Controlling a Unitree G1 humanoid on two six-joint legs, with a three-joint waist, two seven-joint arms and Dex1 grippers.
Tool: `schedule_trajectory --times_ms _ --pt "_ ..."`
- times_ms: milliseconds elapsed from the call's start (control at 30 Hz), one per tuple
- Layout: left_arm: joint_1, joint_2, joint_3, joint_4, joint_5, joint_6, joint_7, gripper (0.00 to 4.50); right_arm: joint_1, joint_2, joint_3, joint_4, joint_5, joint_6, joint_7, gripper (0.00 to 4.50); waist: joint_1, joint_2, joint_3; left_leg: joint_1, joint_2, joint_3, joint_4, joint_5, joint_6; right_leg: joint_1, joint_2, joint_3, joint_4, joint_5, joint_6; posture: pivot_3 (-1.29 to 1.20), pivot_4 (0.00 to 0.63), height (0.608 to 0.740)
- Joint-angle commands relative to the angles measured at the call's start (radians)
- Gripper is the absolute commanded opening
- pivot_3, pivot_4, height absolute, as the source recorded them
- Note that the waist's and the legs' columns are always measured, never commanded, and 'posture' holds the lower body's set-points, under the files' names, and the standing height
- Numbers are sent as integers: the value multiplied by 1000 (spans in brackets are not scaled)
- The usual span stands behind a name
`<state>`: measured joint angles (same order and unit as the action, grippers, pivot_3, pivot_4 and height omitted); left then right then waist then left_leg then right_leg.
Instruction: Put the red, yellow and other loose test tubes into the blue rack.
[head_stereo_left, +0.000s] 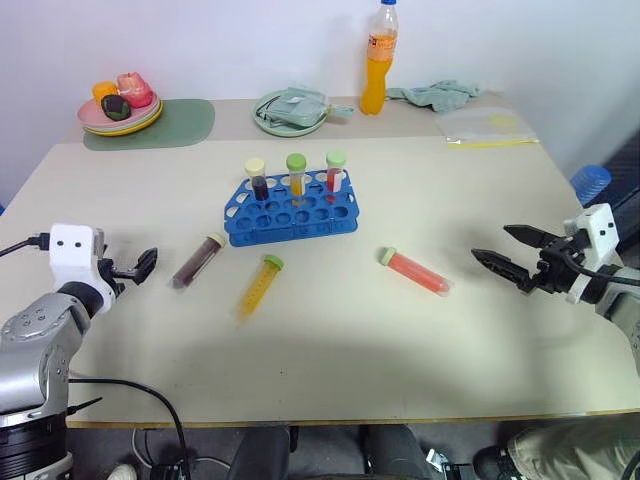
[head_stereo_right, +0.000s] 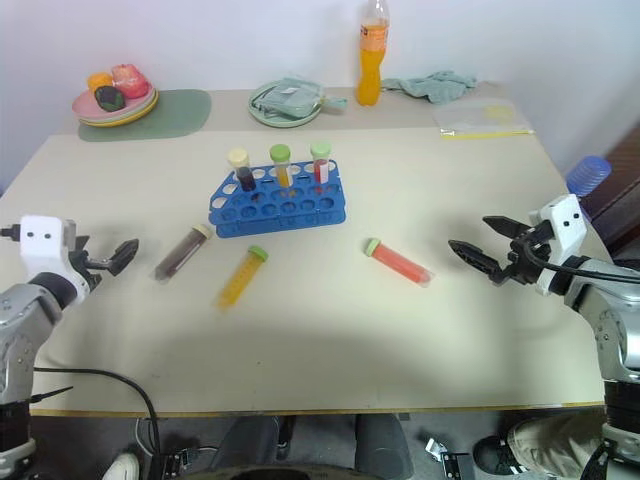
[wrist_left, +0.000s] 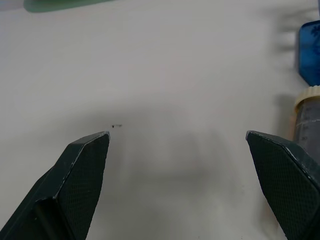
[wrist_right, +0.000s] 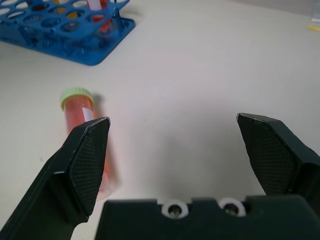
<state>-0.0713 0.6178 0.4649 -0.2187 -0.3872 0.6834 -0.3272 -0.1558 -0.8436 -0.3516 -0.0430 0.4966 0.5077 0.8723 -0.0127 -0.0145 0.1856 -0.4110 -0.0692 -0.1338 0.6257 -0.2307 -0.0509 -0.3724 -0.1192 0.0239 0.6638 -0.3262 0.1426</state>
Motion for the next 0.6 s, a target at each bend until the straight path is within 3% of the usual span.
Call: schedule_trajectory --times_ms 33,433,600 --pt "-6 -7 26 -33 2 -23 15 4485 -44 1 13 11 -14 -34 3 4500 -2 0 0 0 0 0 0 0 0 0 0 0 0 0 0 0 150 740" --pt "-41 -83 27 -58 -17 -88 51 4485 -68 -8 81 13 -65 -31 -10 4500 1 0 0 0 0 0 1 0 0 0 0 0 0 0 0 0 150 740" --pt "-84 -128 -102 -115 -29 -133 -14 4485 -93 -9 91 -48 -66 26 -52 4500 1 0 0 0 0 0 1 0 0 0 0 0 0 0 0 0 150 740"
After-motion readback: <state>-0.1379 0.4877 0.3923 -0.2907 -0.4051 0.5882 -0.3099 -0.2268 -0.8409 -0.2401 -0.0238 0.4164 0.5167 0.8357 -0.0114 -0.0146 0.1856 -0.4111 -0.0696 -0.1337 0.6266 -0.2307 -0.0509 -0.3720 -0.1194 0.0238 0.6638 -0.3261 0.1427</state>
